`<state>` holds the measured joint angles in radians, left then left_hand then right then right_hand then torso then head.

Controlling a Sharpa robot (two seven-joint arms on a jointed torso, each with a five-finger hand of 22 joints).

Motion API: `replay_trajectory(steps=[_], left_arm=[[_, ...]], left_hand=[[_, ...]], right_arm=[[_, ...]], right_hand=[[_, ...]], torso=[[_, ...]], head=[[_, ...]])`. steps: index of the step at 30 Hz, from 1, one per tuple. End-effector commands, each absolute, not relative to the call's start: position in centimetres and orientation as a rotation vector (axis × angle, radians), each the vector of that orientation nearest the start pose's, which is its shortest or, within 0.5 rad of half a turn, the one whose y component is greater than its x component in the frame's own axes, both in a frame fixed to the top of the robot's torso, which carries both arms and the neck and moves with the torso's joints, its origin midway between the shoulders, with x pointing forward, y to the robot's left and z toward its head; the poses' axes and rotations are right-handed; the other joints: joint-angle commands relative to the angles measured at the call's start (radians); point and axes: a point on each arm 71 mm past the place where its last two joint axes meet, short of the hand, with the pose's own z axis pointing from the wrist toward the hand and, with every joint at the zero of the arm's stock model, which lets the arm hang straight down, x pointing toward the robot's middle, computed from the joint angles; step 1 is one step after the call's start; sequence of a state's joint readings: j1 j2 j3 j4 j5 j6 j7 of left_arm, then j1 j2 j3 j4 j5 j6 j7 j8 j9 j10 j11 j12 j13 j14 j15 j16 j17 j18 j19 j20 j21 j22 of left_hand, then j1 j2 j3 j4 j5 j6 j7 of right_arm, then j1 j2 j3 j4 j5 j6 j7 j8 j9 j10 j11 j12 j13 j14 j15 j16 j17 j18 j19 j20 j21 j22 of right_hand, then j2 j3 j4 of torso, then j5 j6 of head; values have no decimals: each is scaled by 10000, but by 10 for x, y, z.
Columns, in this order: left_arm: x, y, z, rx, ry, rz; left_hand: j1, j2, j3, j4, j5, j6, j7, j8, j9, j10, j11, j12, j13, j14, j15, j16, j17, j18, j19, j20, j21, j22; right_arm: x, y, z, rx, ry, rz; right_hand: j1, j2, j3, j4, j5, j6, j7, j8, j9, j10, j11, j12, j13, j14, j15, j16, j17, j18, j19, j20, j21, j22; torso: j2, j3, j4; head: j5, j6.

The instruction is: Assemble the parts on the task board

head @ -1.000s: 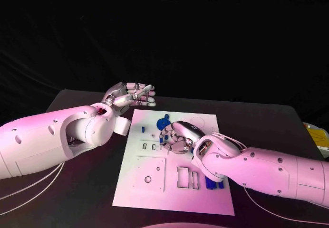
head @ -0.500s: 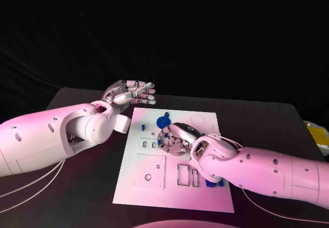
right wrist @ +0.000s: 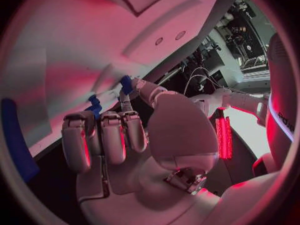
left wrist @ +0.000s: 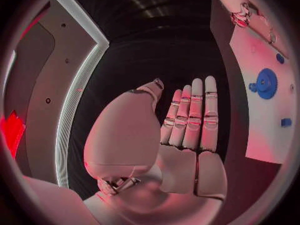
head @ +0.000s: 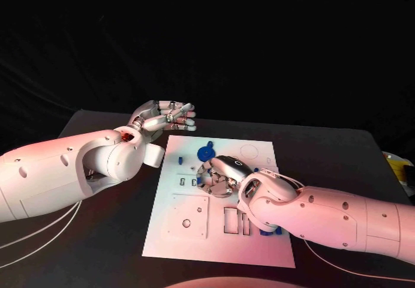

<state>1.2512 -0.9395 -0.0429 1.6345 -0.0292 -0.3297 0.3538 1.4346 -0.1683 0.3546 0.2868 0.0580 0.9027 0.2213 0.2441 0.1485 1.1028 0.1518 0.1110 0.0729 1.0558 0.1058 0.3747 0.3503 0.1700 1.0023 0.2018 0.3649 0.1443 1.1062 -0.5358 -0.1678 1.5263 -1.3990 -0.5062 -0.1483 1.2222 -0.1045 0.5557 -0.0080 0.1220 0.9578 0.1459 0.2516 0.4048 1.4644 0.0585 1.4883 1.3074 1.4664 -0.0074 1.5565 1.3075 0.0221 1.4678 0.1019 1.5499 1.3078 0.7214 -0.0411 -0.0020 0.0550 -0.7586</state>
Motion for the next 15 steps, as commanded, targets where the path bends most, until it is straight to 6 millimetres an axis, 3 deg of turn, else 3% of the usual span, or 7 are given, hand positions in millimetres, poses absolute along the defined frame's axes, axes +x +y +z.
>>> replay_trajectory(steps=[1,15], left_arm=[[476,221,-148,-10583,14296,-15587],[476,221,-148,-10586,14309,-15589]], left_hand=[[19,64,10,-20,-50,-26,2,14,4,16,59,-14,1,-68,-27,36,10,119,-52,21,40,-14],[19,64,10,-20,-50,-26,2,14,4,16,59,-14,1,-68,-27,36,10,119,-52,21,40,-14]], right_arm=[[422,-49,-250,-1683,16888,9400],[427,-48,-257,-1711,16982,9251]], right_hand=[[-47,35,-6,23,28,121,-131,92,176,116,-55,-51,1395,911,-67,-1,2017,-142,834,-69,-17,2422],[-92,-21,-25,20,10,58,-114,74,168,93,-47,-75,1368,908,-66,-5,2005,-134,816,-72,-38,2403]], torso=[[8,-4,4],[4,-3,1]], head=[[-2,20],[-8,8]])
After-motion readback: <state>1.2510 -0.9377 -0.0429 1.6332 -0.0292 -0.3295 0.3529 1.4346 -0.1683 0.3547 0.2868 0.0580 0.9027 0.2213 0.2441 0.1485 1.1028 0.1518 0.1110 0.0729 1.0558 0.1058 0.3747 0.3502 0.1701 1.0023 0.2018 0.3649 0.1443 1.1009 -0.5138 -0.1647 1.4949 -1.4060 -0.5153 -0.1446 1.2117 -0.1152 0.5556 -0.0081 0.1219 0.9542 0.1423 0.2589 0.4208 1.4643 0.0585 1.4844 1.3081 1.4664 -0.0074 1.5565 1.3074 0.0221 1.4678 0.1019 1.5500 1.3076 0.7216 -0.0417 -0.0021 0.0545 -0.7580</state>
